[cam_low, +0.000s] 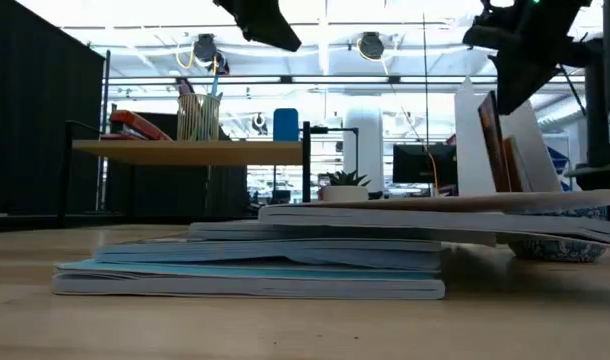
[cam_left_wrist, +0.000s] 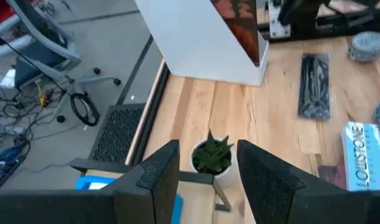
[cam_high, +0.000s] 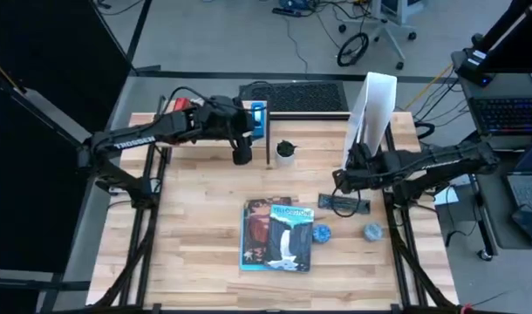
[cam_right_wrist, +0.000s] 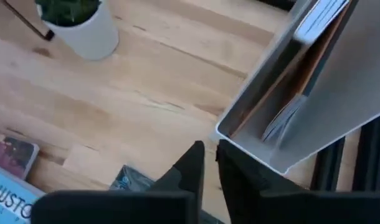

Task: Stock shelves
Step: Put the blue/brown book into the white book shelf

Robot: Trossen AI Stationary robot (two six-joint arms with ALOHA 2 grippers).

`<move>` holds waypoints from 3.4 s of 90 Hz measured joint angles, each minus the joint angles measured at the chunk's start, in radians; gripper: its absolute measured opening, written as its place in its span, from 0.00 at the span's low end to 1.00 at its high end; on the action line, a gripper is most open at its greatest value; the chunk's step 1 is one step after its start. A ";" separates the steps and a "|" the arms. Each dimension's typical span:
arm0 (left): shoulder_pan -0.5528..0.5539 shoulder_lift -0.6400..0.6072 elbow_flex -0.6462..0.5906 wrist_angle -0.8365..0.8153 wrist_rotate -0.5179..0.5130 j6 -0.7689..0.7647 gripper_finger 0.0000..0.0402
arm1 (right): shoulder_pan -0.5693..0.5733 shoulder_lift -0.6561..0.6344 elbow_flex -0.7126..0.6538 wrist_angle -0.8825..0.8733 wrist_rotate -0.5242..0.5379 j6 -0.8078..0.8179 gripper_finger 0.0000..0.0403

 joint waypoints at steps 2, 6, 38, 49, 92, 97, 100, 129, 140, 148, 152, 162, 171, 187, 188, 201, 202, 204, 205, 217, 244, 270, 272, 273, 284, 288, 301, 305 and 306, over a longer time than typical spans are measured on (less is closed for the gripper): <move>0.000 0.000 0.000 0.002 0.000 0.000 0.37 | -0.002 -0.005 0.000 -0.007 -0.001 0.002 0.14; 0.000 -0.002 0.000 0.005 0.000 0.000 0.37 | -0.008 -0.019 0.000 -0.027 -0.004 0.016 0.17; 0.000 -0.002 0.000 0.003 -0.001 0.000 0.37 | -0.078 -0.164 -0.004 -0.171 -0.053 0.121 0.26; 0.000 -0.002 0.000 0.018 -0.002 0.001 0.37 | -0.131 -0.166 -0.018 -0.171 -0.012 0.132 0.28; 0.006 -0.002 0.000 0.017 -0.004 0.009 0.37 | -0.414 -0.168 -0.117 0.083 0.011 -0.120 0.38; 0.006 -0.002 0.000 0.017 -0.004 0.008 0.37 | -0.437 -0.168 -0.135 0.116 0.006 -0.142 0.38; 0.006 -0.002 0.000 0.017 -0.004 0.009 0.37 | -0.447 -0.168 -0.146 0.145 0.003 -0.153 0.38; 0.006 -0.002 0.000 0.014 -0.004 0.010 0.37 | -0.501 -0.163 -0.226 0.235 0.004 -0.202 0.33; 0.006 -0.002 0.000 0.015 -0.004 0.010 0.37 | -0.501 -0.150 -0.232 0.239 0.011 -0.201 0.28; 0.006 -0.002 0.000 0.017 -0.004 0.011 0.37 | -0.501 -0.140 -0.232 0.241 0.012 -0.205 0.21; 0.006 -0.002 0.000 0.017 -0.004 0.011 0.37 | -0.501 -0.135 -0.232 0.241 0.013 -0.206 0.16; 0.006 -0.002 0.000 0.017 -0.004 0.025 0.37 | -0.500 -0.120 -0.231 0.242 0.024 -0.206 0.04; 0.006 -0.002 0.000 0.017 -0.004 0.028 0.37 | -0.500 -0.114 -0.231 0.242 0.032 -0.207 0.02; 0.006 -0.002 0.000 0.022 -0.004 0.034 0.37 | -0.497 -0.131 -0.228 0.228 0.034 -0.207 0.01; 0.006 -0.002 0.000 0.022 -0.004 0.034 0.37 | -0.496 -0.133 -0.226 0.224 0.034 -0.208 0.01; 0.006 -0.002 0.000 0.022 -0.004 0.034 0.37 | -0.470 -0.149 -0.152 0.186 0.077 -0.209 0.01; 0.006 -0.002 0.000 0.022 -0.004 0.034 0.37 | -0.468 -0.149 -0.144 0.180 0.082 -0.210 0.01; 0.006 -0.002 0.000 0.022 -0.004 0.034 0.37 | -0.466 -0.150 -0.129 0.168 0.094 -0.212 0.01; 0.006 -0.002 0.000 0.022 -0.004 0.034 0.37 | -0.464 -0.150 -0.120 0.161 0.100 -0.212 0.01; 0.006 -0.002 0.000 0.022 -0.004 0.033 0.37 | -0.436 -0.150 -0.024 0.077 0.146 -0.215 0.01; 0.006 -0.002 0.000 0.022 -0.004 0.033 0.37 | -0.302 -0.151 0.052 -0.035 0.397 -0.121 0.00; 0.006 -0.002 -0.001 0.022 -0.004 0.033 0.37 | -0.161 -0.152 -0.064 -0.038 0.662 0.090 0.00; 0.006 -0.002 -0.001 0.022 -0.004 0.033 0.37 | -0.154 -0.152 -0.078 -0.037 0.666 0.106 0.00; 0.006 -0.002 -0.001 0.022 -0.004 0.033 0.37 | -0.150 -0.152 -0.086 -0.036 0.667 0.114 0.00; 0.006 -0.002 -0.001 0.022 -0.004 0.034 0.37 | -0.104 -0.151 -0.158 -0.037 0.665 0.220 0.00; 0.006 -0.002 -0.001 0.022 -0.004 0.034 0.37 | -0.086 -0.151 -0.164 -0.039 0.665 0.243 0.00; 0.006 -0.002 -0.001 0.024 -0.004 0.034 0.37 | -0.056 -0.151 -0.125 -0.050 0.664 0.196 0.00; 0.006 -0.002 -0.001 0.025 -0.004 0.034 0.37 | -0.057 -0.151 -0.104 -0.051 0.665 0.159 0.00; 0.006 -0.002 -0.001 0.026 -0.004 0.034 0.37 | -0.057 -0.151 -0.098 -0.051 0.665 0.148 0.00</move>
